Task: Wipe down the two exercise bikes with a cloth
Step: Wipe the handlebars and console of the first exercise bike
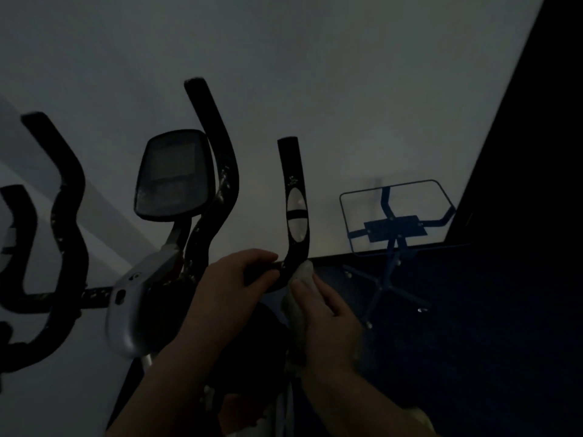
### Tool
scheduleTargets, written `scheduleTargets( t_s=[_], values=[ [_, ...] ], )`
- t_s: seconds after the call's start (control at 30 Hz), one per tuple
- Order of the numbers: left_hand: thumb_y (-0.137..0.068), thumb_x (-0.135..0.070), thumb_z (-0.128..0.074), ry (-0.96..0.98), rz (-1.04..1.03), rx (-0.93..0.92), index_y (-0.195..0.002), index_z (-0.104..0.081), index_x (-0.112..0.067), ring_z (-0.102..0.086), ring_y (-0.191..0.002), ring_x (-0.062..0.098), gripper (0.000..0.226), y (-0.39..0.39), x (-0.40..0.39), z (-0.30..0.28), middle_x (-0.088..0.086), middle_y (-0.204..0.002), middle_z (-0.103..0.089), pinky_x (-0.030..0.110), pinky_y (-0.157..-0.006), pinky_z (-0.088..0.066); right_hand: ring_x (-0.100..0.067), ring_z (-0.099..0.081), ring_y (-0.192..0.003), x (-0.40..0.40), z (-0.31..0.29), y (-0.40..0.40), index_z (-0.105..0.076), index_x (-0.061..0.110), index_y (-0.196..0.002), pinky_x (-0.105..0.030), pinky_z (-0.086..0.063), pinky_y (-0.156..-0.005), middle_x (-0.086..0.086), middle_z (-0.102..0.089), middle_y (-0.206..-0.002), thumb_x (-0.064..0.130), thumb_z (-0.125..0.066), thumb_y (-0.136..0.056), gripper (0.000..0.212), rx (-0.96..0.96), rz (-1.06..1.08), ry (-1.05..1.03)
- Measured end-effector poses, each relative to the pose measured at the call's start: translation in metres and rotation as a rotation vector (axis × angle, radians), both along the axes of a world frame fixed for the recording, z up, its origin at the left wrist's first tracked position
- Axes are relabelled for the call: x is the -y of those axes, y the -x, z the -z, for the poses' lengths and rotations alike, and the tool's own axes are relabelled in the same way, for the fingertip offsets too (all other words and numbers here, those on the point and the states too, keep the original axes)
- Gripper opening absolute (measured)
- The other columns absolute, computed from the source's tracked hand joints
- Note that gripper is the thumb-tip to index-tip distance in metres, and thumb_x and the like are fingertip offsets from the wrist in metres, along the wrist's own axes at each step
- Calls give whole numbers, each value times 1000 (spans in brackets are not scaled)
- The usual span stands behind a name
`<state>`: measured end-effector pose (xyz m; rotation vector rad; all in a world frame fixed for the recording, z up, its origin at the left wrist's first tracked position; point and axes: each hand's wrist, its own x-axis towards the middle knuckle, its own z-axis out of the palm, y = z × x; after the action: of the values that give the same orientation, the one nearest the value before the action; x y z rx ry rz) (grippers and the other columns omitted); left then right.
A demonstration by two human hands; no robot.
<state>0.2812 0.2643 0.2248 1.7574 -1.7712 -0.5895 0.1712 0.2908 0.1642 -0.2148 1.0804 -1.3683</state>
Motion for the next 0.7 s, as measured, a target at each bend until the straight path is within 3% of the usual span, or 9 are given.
scheduleTargets(
  t_s=[0.23,0.37,0.47,0.57,0.63,0.7],
  values=[
    [-80,-22,-71,0,-8,-28,-101,-71,-25,-65,-93,0,22,3,3,2,-11,-97,-71,27,-90,-51,-32,-70,-89,-1,-2,0,-75,10,-94,-52,-56,-85,-12,-76,-88,9,-76,-75,19,-50,-34,-43],
    [-81,-24,-70,14,-43,-54,-106,-69,-22,-65,-93,1,25,13,9,0,-10,-99,-71,21,-86,-51,-29,-71,-82,34,-14,29,-75,9,-93,-44,-59,-77,-11,-76,-83,13,-75,-77,16,-112,-51,2],
    [-80,-26,-70,20,-105,-78,-109,-66,-24,-64,-93,1,29,26,17,-2,-11,-99,-70,25,-88,-51,-30,-72,-81,67,-25,47,-75,5,-94,-43,-59,-78,-14,-75,-85,12,-74,-78,17,-162,-148,87],
    [-74,-32,-73,-18,-172,-118,-103,-59,-39,-63,-90,-1,33,43,23,-6,-18,-93,-68,29,-87,-51,-26,-71,-77,92,-34,61,-74,2,-94,-36,-60,-72,-16,-75,-85,11,-71,-82,15,-228,-315,127],
    [-69,-37,-76,-38,-222,-85,-103,-53,-43,-61,-89,-2,41,53,23,-6,-21,-92,-64,25,-84,-50,-18,-71,-74,109,-34,76,-75,7,-91,-32,-61,-70,-13,-75,-87,12,-72,-81,12,-371,-411,220],
    [-66,-38,-77,-39,-301,-74,-104,-52,-44,-59,-88,-3,47,61,21,-5,-25,-92,-61,20,-79,-48,-14,-72,-83,127,-40,93,-76,18,-92,-38,-60,-79,-4,-76,-93,16,-76,-80,12,-630,-443,486]
  ],
)
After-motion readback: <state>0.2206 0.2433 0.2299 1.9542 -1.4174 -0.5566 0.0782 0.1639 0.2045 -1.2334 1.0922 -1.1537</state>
